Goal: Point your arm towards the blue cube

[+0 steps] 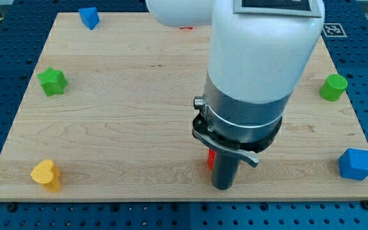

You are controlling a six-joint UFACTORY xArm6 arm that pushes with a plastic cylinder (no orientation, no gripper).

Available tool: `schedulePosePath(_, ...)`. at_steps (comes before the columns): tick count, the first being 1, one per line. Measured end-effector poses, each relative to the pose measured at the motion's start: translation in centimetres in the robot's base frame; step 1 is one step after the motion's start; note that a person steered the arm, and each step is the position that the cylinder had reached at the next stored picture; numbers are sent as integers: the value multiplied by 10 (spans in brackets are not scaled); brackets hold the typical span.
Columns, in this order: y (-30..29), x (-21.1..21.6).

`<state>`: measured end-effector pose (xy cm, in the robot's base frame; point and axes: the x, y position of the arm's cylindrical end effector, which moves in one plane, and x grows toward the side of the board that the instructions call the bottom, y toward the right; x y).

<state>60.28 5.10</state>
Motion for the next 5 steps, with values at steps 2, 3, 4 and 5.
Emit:
schedulePosePath(2,0,-21)
schedulePosePath(3,0,-35)
schedulePosePath(4,0,-30)
schedulePosePath(5,8,-6)
